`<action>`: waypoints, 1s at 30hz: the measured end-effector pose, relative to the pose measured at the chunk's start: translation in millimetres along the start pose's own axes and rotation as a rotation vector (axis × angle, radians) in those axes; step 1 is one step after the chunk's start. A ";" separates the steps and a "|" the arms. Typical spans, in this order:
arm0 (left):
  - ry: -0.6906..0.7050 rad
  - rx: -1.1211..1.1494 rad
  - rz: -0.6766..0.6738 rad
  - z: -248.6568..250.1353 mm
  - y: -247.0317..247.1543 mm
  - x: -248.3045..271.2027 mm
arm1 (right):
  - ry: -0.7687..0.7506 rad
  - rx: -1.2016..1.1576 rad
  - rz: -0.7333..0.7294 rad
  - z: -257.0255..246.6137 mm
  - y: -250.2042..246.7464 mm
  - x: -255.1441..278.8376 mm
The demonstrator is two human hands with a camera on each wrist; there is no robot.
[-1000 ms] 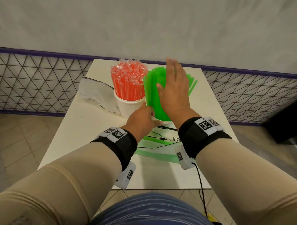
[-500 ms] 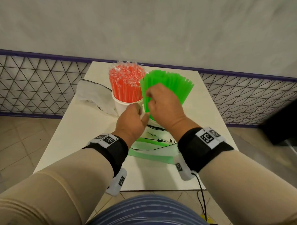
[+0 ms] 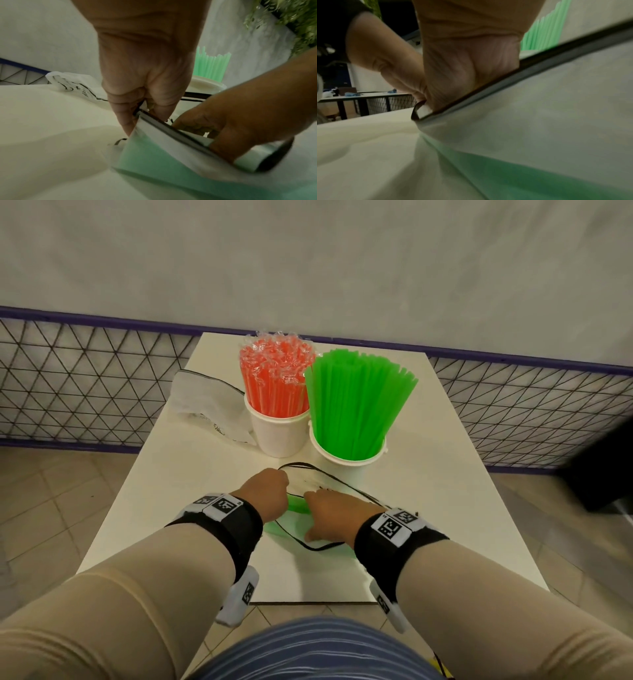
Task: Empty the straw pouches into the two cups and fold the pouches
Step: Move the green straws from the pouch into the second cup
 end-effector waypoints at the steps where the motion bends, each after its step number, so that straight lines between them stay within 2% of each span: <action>1: 0.008 0.032 0.005 -0.8 -0.2 0.2 | 0.003 -0.016 0.012 0.4 3.3 -0.3; 7: 0.075 0.145 -0.035 0.7 0.9 8.0 | 0.036 -0.077 0.040 3.7 8.0 1.0; 11: 0.105 0.123 -0.077 2.6 -0.5 13.6 | 0.062 -0.189 0.065 14.3 3.3 3.9; 21: 0.050 0.086 -0.098 -9.5 6.0 21.3 | -0.025 -0.211 0.167 20.5 -15.6 17.8; 30: -0.016 0.115 -0.107 -16.6 7.7 21.6 | -0.094 -0.413 0.109 11.0 -45.2 30.5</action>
Point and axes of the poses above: each hand's wrist, its own x-axis away from the middle knuckle, its own y-axis out of the palm, z = x × y, the point moved 10 cm from there along -x, towards the middle knuckle, and after that the axes turned 4 degrees about y, right-handed, at the moved point
